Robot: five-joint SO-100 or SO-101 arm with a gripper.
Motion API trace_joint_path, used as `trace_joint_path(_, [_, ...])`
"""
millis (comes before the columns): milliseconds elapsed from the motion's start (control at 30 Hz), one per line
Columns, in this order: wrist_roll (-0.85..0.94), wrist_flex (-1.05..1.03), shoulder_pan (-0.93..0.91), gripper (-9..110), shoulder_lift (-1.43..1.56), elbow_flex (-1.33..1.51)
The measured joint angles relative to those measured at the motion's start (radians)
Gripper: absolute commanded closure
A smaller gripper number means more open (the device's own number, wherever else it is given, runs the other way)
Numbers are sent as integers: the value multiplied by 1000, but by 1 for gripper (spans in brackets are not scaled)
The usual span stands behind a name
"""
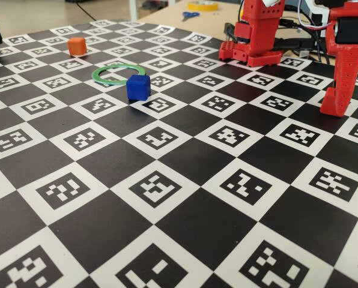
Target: Grab the red cube then put it in the green circle then put the blue cube on top and finally the orange cube on top
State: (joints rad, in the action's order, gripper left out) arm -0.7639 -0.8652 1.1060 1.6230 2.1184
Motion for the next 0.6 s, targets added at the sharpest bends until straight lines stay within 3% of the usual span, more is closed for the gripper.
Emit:
trace_joint_path(333, [25,9,6,93,0,0])
trace_joint_path(600, [46,9,5,95,0,0])
